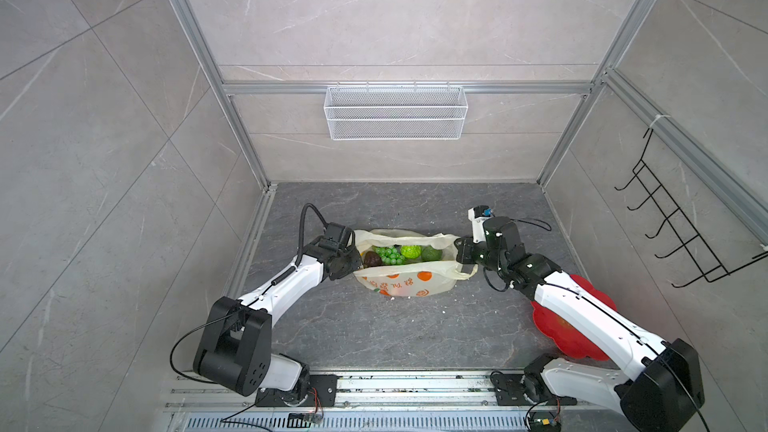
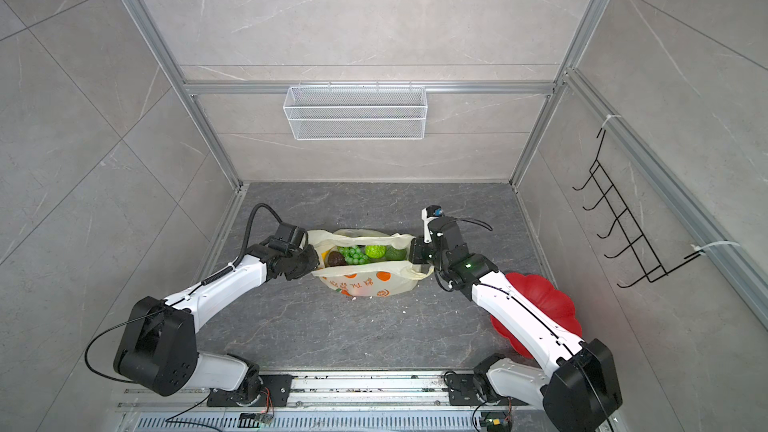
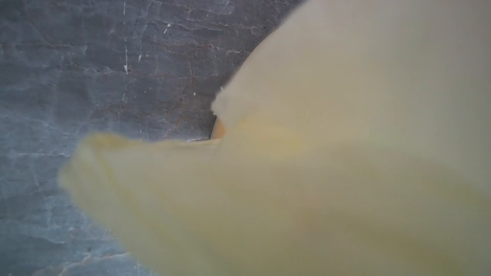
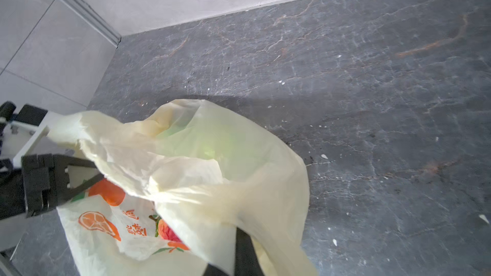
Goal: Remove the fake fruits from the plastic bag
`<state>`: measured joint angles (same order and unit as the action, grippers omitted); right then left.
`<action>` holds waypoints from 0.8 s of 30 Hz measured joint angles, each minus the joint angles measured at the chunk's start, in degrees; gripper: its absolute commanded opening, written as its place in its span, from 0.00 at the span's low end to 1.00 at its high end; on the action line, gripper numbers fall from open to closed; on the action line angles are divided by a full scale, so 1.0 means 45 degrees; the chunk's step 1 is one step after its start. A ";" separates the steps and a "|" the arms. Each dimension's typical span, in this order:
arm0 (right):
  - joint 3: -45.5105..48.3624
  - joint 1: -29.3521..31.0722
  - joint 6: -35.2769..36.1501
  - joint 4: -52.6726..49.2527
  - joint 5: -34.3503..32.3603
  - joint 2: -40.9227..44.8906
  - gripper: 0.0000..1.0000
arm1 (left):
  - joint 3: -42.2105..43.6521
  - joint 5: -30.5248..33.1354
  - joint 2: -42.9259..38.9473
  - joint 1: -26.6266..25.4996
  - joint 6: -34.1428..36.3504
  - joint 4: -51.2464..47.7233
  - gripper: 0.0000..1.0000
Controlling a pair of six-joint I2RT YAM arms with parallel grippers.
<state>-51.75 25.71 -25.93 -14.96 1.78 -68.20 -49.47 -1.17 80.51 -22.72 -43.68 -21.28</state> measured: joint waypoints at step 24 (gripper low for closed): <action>-0.2633 -0.2594 -0.2390 0.1758 0.3672 -0.3730 0.74 | 0.3653 -0.2710 -0.1467 -0.0107 0.0670 0.6348 0.03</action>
<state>-63.59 14.04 -36.69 -7.05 18.31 -84.99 -33.04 -13.37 73.91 -23.20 -40.66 7.29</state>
